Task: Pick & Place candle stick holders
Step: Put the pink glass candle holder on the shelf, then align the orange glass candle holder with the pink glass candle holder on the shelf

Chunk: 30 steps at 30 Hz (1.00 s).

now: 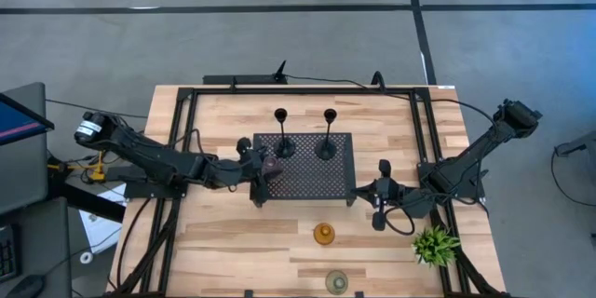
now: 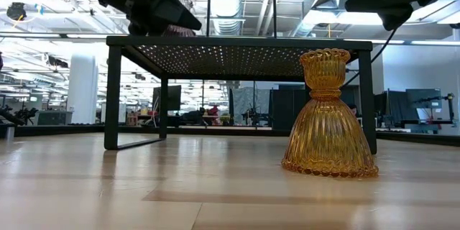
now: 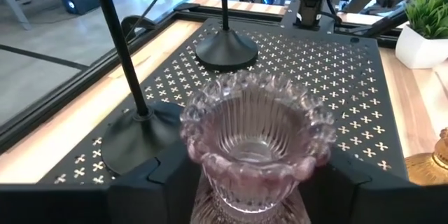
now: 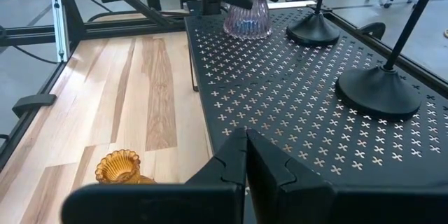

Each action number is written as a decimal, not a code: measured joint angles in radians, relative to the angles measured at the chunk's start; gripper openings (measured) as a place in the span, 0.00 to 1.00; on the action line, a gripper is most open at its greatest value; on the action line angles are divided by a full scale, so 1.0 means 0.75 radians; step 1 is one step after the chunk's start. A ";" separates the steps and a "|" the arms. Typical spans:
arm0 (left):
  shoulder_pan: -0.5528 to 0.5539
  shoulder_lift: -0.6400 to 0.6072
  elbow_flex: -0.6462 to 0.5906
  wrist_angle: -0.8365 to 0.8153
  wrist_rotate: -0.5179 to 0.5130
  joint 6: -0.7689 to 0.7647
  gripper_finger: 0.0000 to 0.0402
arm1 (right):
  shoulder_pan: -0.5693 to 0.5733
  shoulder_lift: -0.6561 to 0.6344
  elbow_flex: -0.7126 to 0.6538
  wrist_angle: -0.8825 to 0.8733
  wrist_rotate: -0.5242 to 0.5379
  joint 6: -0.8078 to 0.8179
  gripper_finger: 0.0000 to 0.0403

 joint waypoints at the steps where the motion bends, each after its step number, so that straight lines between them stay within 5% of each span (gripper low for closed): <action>1: 0.000 0.001 -0.001 0.006 0.005 0.000 0.53 | 0.000 0.000 0.000 0.000 0.000 0.000 0.00; 14: -0.014 -0.065 -0.002 0.029 0.039 0.039 0.77 | 0.000 0.000 0.000 0.000 -0.001 0.000 0.00; 30: -0.119 -0.379 -0.001 0.030 0.092 0.234 0.81 | 0.000 0.000 0.000 0.000 -0.001 0.000 0.00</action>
